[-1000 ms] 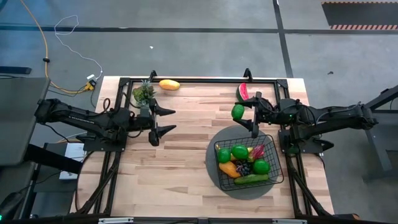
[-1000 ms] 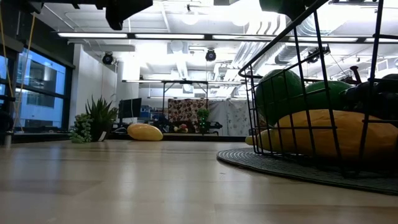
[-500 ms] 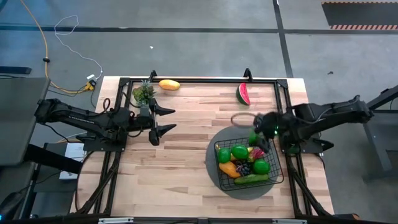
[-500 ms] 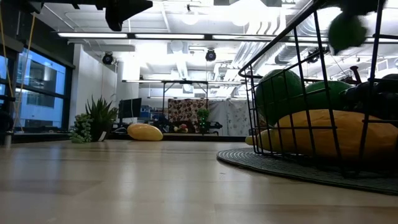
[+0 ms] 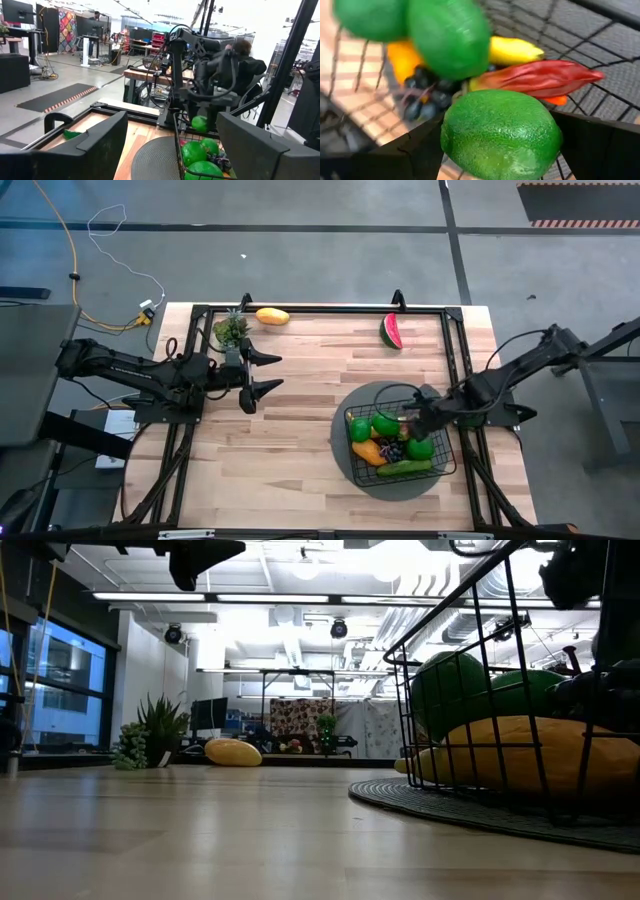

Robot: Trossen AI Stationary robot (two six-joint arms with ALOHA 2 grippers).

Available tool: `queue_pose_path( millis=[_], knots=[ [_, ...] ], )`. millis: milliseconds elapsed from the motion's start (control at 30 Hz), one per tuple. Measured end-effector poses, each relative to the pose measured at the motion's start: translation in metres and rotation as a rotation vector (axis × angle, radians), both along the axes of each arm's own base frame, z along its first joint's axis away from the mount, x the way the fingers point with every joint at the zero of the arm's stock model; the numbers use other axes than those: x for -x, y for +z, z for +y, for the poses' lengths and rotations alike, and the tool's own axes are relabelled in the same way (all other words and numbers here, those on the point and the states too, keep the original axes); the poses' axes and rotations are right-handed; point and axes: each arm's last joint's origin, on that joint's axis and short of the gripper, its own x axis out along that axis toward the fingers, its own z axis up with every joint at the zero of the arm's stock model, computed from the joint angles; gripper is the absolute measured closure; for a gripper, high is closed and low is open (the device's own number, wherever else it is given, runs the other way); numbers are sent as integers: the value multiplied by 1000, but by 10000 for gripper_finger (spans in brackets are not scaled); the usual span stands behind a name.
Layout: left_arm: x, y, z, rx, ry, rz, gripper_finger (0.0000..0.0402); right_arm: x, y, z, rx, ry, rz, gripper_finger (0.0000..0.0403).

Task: Build produce basket
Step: Put the green lime into the black basket

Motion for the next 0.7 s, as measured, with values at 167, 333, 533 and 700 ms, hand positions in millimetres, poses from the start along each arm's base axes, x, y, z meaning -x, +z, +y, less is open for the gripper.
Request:
queue_pose_path(
  millis=[167,333,533,700],
  knots=[
    [0,0,0,0,0,0,106,-7,-10,4,35,-123,34,102],
    [0,0,0,0,0,0,106,-12,-16,6,79,-139,57,102],
    [0,0,0,0,0,0,106,-17,-24,8,93,-137,99,102],
    [0,0,0,0,0,0,106,-20,-27,9,90,-137,115,102]
  ],
)
